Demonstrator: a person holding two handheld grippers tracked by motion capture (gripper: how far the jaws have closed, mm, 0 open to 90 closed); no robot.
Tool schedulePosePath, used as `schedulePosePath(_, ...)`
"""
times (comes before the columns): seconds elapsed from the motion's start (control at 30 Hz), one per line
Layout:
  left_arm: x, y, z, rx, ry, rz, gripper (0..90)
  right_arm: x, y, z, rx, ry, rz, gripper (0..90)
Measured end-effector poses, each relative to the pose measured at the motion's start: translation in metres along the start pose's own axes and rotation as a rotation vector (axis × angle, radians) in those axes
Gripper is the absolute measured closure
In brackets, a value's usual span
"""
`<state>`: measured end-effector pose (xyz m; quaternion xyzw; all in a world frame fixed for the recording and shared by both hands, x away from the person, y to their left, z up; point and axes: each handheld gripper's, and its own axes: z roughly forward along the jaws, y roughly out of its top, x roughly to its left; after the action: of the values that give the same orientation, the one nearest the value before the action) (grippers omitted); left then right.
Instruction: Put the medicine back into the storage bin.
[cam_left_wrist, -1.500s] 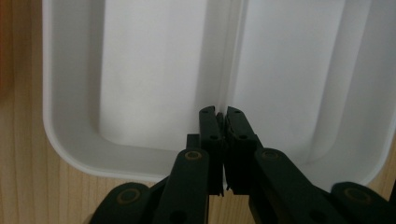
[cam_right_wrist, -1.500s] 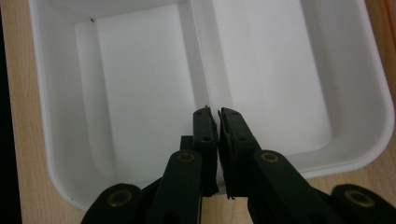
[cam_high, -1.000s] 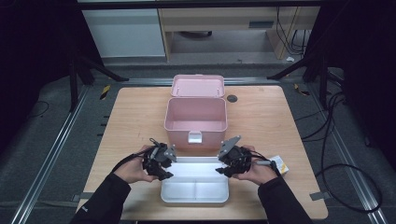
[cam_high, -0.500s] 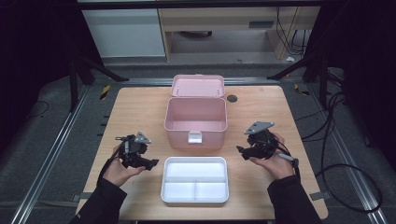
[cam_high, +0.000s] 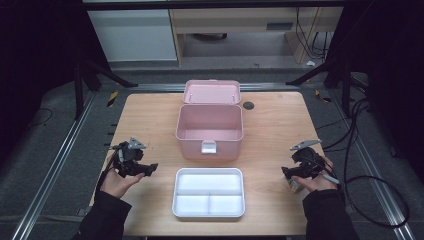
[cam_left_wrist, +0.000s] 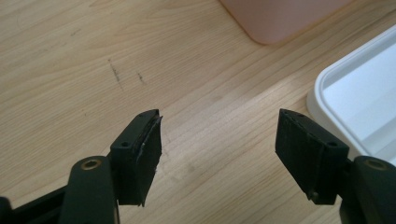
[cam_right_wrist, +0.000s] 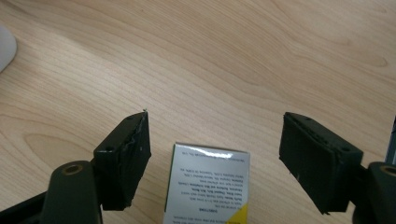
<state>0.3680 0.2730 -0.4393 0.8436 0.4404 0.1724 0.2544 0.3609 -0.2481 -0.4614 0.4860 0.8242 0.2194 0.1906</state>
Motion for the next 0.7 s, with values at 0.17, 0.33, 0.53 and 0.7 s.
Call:
schedulePosePath(0.17,0.0,-0.001,0.0,0.005,-0.006,0.003,32.6,0.0,-0.007,0.003,0.046,0.012,0.013,27.8)
schedulePosePath(0.33,0.001,-0.002,0.003,0.028,0.001,0.018,32.8,0.002,-0.012,0.009,0.112,0.009,0.016,29.7)
schedulePosePath(0.53,0.004,-0.003,0.001,0.028,0.006,0.009,33.4,0.001,-0.017,0.017,0.19,0.024,0.028,36.2)
schedulePosePath(0.7,0.004,-0.003,0.002,0.039,0.002,0.015,33.5,0.002,-0.017,0.019,0.215,0.031,0.039,41.9)
